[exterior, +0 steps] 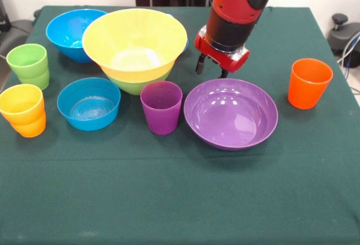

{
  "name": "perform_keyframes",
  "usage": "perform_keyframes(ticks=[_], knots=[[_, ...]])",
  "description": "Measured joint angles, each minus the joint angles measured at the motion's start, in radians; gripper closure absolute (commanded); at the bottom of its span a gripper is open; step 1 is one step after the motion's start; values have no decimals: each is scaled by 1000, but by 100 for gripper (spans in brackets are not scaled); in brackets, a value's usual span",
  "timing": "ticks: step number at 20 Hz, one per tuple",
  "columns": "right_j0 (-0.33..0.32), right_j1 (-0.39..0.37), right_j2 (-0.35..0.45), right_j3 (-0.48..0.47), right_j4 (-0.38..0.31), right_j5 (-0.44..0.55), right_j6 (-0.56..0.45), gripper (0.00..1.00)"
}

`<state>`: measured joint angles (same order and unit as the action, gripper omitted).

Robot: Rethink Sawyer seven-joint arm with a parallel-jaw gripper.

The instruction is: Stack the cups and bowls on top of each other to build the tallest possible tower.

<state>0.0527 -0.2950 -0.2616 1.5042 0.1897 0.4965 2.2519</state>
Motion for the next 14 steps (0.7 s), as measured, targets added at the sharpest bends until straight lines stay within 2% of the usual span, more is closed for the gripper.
perform_keyframes(ticks=[7, 14], knots=[[0, -10, -1, 0, 0, 1, 0, 0], [0, -60, -7, 0, 0, 40, 0, 0]])
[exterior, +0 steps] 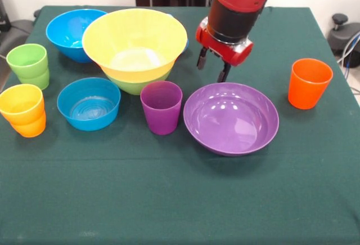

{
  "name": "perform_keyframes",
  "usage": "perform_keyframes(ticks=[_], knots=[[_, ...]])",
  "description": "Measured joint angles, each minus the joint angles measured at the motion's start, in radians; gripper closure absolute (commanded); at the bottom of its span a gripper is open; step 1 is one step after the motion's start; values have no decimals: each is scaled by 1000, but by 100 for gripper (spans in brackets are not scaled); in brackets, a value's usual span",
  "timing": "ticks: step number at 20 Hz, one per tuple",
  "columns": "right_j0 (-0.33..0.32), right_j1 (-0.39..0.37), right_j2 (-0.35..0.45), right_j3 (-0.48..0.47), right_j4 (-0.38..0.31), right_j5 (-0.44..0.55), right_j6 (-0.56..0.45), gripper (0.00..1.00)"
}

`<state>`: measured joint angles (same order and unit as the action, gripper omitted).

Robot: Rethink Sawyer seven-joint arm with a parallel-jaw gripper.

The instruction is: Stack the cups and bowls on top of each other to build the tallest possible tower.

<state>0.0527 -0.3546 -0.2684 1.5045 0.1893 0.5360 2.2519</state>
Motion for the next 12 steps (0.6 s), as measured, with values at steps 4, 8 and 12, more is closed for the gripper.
perform_keyframes(ticks=[4, 8, 12], knots=[[0, -29, -8, 0, 0, 31, 0, 0], [0, -52, -17, 0, 0, 41, 0, 0], [-2, -64, -21, 0, 0, 41, 0, 0]])
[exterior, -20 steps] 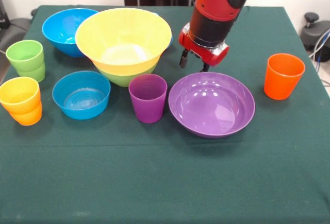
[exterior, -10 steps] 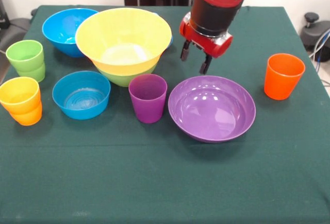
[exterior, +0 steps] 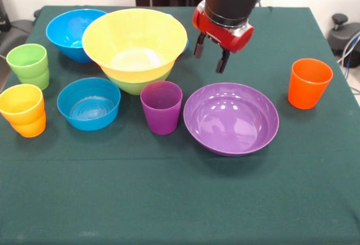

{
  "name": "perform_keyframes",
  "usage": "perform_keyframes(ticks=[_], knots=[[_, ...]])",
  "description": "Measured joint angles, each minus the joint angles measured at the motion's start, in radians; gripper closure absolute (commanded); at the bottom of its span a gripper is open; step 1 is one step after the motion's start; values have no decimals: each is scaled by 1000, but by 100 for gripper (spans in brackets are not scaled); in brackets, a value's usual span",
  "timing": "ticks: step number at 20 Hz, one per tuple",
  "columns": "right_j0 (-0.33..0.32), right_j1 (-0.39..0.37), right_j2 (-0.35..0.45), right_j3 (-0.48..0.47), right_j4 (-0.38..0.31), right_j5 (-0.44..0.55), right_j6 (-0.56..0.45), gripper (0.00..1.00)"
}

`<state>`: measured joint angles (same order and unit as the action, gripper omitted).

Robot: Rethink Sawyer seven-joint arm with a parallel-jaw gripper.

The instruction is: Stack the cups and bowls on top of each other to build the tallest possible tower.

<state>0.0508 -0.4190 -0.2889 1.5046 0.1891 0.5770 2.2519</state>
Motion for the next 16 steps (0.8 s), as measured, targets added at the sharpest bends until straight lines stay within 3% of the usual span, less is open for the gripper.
perform_keyframes(ticks=[16], knots=[[-13, 21, 0, -28, 0, 0, 0, 0]])
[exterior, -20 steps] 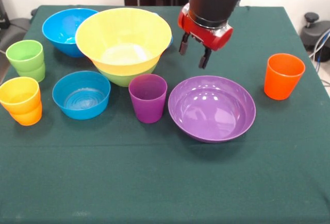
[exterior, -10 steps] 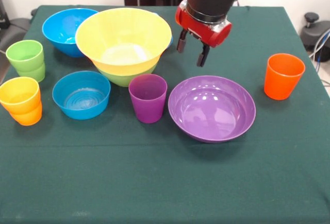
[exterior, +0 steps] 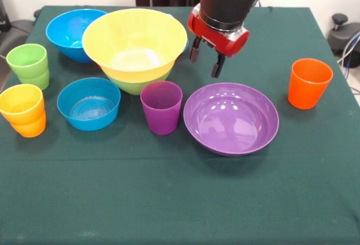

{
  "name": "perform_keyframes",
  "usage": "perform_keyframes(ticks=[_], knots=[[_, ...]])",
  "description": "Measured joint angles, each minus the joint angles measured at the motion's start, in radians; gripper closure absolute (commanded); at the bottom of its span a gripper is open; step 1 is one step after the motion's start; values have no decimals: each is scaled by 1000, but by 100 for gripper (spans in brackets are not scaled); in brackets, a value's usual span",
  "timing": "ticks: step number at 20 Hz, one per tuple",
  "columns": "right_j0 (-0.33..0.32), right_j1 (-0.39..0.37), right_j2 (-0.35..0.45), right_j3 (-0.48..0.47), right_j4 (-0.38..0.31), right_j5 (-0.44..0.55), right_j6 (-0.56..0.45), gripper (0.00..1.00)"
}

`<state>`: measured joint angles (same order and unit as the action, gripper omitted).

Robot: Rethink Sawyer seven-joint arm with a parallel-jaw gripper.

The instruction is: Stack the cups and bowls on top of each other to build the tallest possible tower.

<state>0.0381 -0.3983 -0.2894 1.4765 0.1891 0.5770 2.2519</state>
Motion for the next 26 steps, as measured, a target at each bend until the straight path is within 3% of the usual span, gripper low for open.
perform_keyframes(ticks=[26], knots=[[4, 73, 0, -51, 36, -30, 0, 0]])
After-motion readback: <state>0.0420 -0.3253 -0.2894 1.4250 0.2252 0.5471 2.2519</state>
